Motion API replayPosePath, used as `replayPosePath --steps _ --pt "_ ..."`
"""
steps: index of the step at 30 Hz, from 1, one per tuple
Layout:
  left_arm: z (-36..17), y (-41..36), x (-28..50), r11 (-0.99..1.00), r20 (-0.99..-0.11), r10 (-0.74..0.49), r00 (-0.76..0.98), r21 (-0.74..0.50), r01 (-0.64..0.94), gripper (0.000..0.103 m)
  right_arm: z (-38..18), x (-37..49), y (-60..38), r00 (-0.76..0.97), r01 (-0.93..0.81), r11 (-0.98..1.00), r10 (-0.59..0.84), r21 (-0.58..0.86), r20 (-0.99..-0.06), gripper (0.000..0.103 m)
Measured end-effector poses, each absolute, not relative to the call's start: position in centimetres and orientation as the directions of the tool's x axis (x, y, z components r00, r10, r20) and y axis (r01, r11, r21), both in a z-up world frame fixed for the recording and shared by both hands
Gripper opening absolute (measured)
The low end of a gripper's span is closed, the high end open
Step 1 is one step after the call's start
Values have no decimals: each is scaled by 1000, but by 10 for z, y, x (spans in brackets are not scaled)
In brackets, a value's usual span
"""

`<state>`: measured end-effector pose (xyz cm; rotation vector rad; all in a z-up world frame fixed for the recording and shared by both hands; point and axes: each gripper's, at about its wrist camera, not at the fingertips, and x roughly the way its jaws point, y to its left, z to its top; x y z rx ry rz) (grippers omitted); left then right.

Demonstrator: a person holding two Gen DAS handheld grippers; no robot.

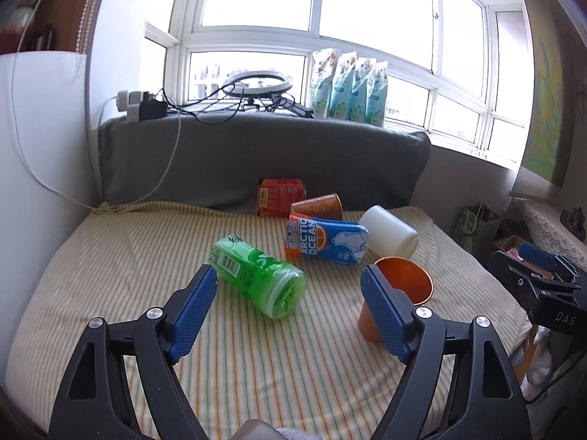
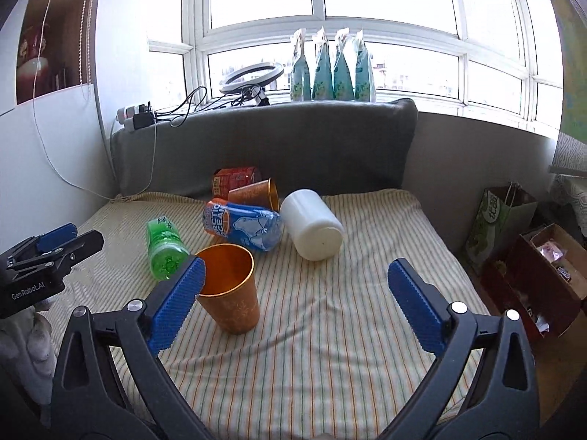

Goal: Flip cup upright

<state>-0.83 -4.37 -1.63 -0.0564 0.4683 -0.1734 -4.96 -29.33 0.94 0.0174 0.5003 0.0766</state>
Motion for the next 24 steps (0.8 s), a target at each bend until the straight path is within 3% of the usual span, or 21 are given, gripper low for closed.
replayPosePath --steps 8,24 --pt "1 -43 -21 991 -357 -134 924 -40 128 87 25 -43 -286 907 -58 998 64 28 -417 103" --pt "4 -32 -20 992 -356 -122 927 -70 104 87 31 -37 -274 922 -45 999 44 7 -384 103"
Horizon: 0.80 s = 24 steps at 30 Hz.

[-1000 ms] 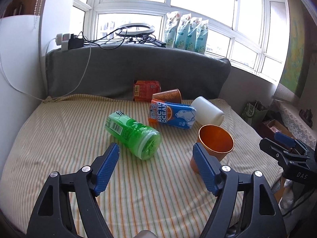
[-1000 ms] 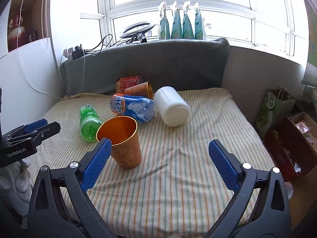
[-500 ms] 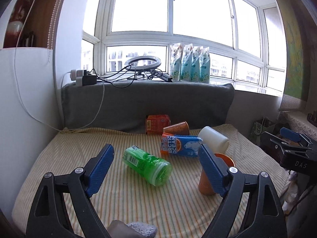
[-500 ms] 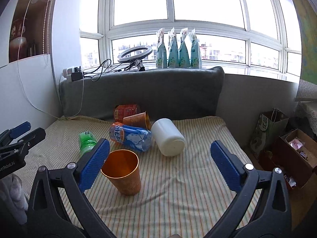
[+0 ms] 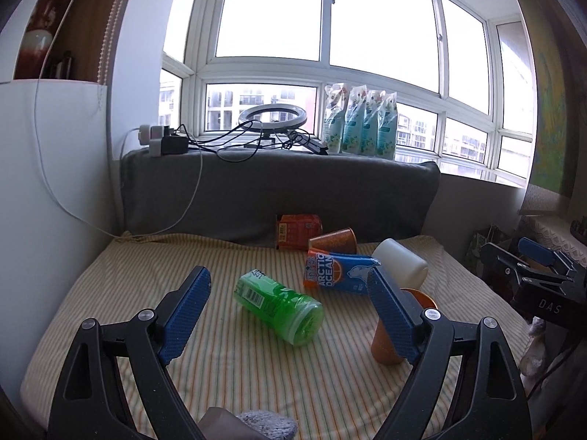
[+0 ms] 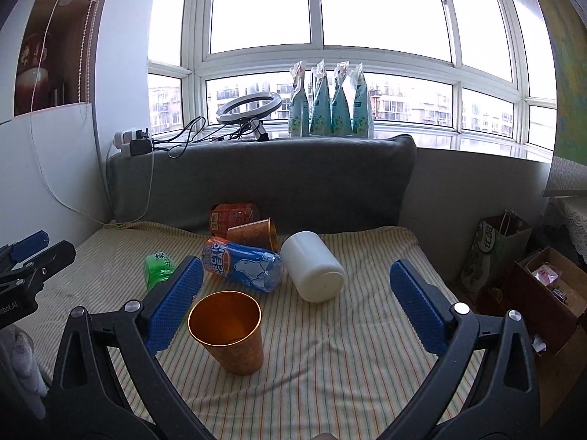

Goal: Flip cup upright

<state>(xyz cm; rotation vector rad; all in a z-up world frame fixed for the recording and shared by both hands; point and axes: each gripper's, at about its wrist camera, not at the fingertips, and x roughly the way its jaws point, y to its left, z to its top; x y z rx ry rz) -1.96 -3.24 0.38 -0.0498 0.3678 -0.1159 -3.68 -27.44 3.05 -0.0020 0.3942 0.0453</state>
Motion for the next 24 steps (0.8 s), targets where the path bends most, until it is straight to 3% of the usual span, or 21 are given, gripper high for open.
replayPosePath --steps 24 --pt "4 -33 -21 992 -350 -123 929 -63 107 87 30 -39 -274 921 -48 999 48 9 -387 103"
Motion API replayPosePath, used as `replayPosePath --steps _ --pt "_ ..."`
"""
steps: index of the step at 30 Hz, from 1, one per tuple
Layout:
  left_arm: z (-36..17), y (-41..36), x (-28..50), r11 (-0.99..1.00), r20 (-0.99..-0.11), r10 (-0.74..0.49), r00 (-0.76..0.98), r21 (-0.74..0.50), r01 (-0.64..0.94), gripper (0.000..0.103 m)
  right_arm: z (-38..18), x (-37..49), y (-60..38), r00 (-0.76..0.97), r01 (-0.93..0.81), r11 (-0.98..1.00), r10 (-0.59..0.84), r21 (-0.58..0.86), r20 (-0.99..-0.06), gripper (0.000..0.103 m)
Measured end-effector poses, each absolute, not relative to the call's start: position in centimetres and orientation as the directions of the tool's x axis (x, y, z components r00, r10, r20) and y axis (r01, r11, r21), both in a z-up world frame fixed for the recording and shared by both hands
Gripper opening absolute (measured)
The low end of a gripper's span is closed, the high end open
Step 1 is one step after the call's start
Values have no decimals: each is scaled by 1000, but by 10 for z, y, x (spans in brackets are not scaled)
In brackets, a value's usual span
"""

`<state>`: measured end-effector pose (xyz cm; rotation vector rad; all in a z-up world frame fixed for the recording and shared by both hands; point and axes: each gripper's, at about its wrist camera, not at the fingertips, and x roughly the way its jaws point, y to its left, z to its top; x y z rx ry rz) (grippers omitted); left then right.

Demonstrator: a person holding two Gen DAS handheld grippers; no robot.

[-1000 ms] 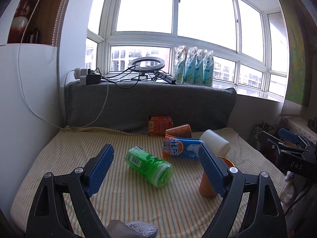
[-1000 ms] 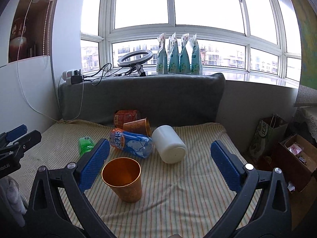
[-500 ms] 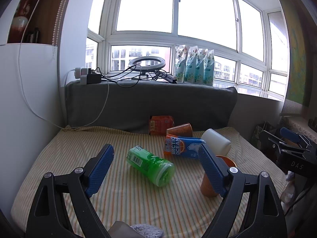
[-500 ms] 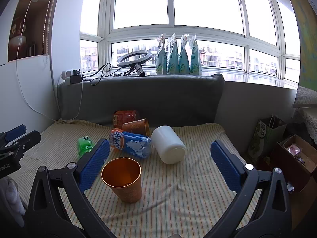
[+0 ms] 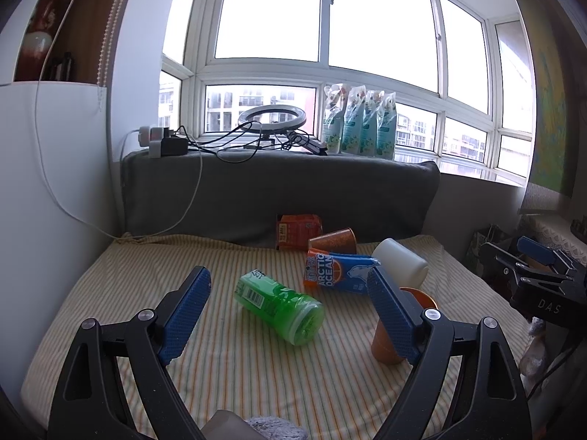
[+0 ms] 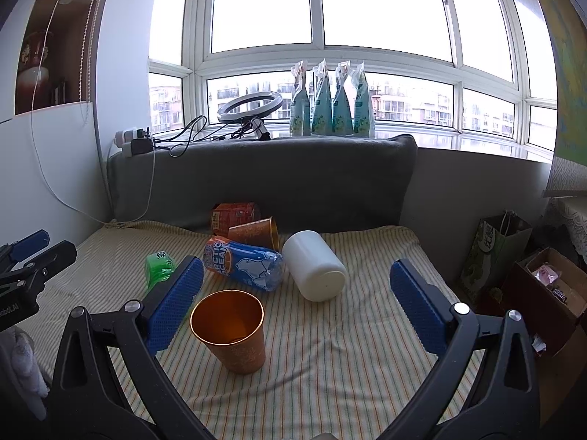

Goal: Flip cup upright

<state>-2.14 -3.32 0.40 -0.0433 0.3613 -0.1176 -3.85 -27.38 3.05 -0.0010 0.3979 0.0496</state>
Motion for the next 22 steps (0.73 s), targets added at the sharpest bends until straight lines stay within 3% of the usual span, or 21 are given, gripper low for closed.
replayPosePath --steps 22 --pt "6 -34 -23 993 -338 -116 934 -42 108 87 27 -37 -273 916 -55 998 55 12 -398 103"
